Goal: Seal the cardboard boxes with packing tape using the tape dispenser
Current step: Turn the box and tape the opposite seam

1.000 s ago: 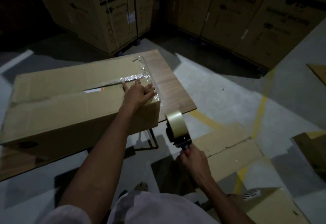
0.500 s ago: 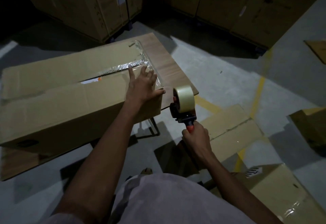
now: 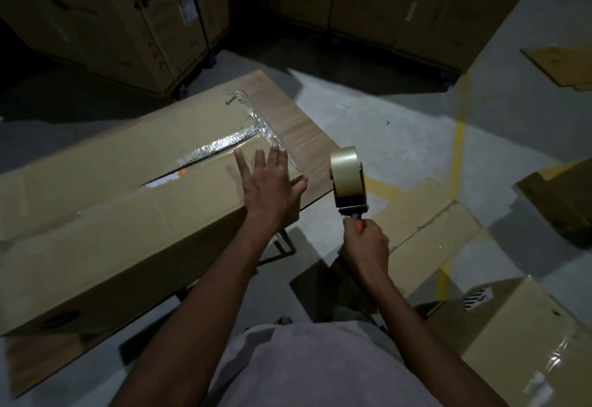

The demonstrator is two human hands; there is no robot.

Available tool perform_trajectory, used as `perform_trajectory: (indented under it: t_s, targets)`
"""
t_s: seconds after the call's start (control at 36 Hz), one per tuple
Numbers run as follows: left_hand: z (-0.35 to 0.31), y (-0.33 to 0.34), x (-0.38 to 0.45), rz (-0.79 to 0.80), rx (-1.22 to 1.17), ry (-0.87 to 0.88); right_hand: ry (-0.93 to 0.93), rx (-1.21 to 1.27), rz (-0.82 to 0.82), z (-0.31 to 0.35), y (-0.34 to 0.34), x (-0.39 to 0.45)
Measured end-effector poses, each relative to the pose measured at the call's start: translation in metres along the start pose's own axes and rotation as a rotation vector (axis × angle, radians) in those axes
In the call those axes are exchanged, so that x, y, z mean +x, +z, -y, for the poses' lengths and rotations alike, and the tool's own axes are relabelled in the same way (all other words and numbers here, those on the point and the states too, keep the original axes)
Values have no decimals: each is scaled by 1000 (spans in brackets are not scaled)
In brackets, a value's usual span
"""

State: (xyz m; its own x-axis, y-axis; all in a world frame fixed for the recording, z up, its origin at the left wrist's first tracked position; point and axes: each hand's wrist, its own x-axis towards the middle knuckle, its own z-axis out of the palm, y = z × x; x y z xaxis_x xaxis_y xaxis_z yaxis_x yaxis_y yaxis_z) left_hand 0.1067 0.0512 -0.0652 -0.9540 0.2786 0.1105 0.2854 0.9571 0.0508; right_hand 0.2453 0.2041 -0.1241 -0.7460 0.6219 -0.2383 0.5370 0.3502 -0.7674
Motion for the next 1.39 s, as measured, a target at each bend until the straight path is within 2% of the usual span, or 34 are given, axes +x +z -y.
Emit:
perform_trajectory:
  t_s: [0.31,0.44,0.61,0.94,1.19,1.39]
  targets:
    - [-22,5,6,60,42,-149,77,-5,-131,21,24,40]
    - [-22,12,25,22,35,-215,52,-27,-104,27,24,76]
    - [-24,24,56,43,162,-301,-14,-100,-51,36,18,126]
    - [-43,25,80,113,116,-468,-94,-148,155,65,44,201]
    - [-34,22,82,162,-29,-453,-114,-240,411,47,83,221]
    - [-29,26,75,111,-32,-425,-162,-305,481,39,96,237]
